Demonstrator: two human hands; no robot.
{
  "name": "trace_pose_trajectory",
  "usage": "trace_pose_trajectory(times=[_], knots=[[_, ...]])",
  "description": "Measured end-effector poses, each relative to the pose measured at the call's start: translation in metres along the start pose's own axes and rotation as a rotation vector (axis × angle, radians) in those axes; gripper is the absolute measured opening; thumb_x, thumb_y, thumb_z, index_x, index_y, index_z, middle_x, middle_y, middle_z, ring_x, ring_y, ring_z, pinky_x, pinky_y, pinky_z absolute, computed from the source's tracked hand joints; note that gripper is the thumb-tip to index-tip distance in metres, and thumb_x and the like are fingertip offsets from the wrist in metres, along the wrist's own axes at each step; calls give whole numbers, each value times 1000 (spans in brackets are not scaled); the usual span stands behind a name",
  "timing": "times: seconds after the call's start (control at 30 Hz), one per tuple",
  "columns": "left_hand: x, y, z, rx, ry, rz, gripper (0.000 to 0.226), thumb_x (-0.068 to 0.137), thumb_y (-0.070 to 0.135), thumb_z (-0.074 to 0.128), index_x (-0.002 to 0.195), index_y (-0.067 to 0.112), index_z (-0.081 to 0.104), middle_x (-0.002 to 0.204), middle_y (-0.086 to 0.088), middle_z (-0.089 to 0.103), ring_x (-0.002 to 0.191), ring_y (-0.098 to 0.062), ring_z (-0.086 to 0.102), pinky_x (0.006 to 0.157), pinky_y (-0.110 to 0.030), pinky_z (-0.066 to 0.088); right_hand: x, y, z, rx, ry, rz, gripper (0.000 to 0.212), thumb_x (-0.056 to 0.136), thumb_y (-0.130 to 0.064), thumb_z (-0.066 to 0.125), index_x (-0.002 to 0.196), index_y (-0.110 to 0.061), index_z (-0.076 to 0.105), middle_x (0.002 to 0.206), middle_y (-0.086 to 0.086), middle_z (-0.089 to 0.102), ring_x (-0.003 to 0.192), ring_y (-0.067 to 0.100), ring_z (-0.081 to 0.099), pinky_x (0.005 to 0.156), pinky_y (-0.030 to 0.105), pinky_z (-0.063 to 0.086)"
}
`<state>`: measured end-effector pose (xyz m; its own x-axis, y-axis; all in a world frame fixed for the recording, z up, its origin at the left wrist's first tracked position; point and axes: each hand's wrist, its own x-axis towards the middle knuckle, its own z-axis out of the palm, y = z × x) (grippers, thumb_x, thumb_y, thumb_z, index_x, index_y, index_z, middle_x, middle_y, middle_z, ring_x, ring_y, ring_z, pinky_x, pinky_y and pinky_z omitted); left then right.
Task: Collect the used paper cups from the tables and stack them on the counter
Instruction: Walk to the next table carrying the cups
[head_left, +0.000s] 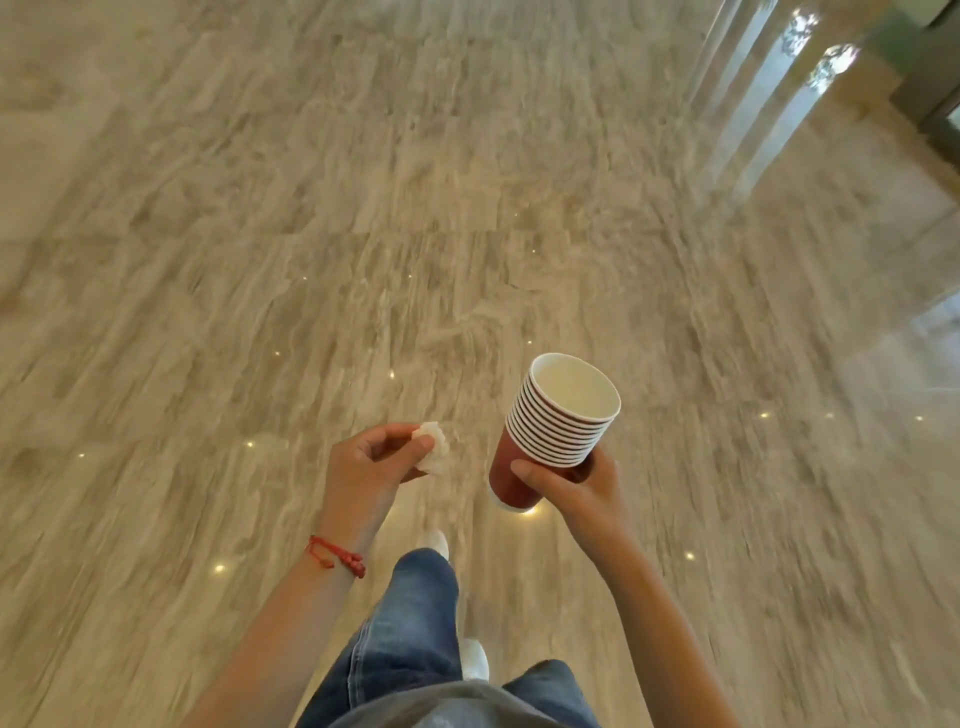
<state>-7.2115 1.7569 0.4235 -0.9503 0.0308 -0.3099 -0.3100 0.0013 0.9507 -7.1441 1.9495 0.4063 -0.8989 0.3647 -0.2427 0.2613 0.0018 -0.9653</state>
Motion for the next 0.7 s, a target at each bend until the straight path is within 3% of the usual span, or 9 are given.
trace_pose_trajectory(times=[0.23, 0.37, 0.7], knots=[[186, 35, 44, -19, -5, -9, 15, 77, 3, 70, 76, 17, 71, 68, 3, 73, 67, -10, 70, 57, -18, 55, 185, -32, 20, -24, -17, -6, 45, 67, -9, 82, 103, -25, 59, 93, -18, 70, 87, 1, 67, 67, 11, 50], [303, 82, 71, -31, -18, -16, 9, 78, 4, 69, 84, 11, 71, 69, 4, 74, 67, -9, 70, 56, -15, 53, 301, -72, 28, -10, -10, 13, 43, 68, -7, 81, 102, -23, 62, 92, -13, 72, 88, 5, 68, 69, 16, 52], [534, 168, 164, -19, -105, 14, 17, 77, 6, 71, 72, 22, 74, 73, -1, 74, 68, -15, 71, 59, -19, 55, 530, -133, 21, 30, 31, 61, 46, 69, -5, 80, 109, -15, 60, 99, -2, 71, 91, 6, 67, 70, 16, 52]])
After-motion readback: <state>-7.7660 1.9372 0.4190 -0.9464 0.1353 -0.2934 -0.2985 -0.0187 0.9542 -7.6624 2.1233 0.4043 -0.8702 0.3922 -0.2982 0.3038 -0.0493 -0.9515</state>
